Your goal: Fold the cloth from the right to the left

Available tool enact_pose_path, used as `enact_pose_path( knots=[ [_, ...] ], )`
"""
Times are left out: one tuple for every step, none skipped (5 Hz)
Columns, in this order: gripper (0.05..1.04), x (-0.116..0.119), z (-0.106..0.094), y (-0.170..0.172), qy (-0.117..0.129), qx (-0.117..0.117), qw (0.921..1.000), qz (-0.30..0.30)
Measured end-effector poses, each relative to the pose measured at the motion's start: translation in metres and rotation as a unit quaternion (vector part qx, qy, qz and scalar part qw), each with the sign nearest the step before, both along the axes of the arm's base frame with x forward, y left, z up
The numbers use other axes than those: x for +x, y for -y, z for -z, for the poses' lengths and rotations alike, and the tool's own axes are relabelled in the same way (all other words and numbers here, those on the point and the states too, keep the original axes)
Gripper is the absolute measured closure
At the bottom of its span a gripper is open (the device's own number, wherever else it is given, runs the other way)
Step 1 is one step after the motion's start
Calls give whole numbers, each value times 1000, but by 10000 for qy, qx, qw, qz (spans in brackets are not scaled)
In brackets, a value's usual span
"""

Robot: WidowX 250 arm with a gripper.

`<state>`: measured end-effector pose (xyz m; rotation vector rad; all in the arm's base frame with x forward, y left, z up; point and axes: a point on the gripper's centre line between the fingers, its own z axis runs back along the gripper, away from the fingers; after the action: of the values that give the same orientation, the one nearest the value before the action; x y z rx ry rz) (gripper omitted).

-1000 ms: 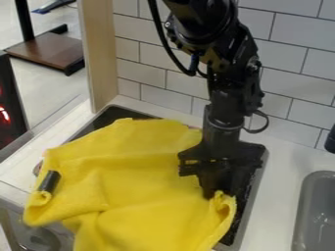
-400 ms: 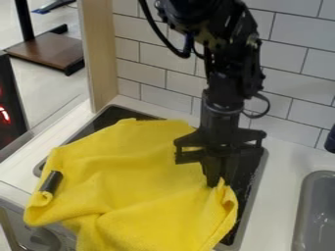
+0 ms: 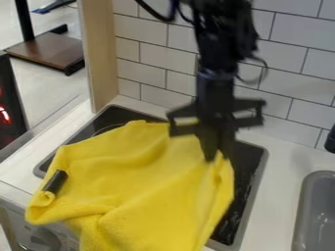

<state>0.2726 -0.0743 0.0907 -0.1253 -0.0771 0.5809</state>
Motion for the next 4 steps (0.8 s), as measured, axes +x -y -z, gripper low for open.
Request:
enact_pose_path(
  knots=[
    [1017,-5,-18,-31,66,-51,9998,-188],
    [1018,-18,-21,-65,13,-5,9996,-288],
    [1019,-30,-11,-101,-126,220,9987,-452],
    [1019,-40,7,-121,-401,438,9968,-540]
  ],
)
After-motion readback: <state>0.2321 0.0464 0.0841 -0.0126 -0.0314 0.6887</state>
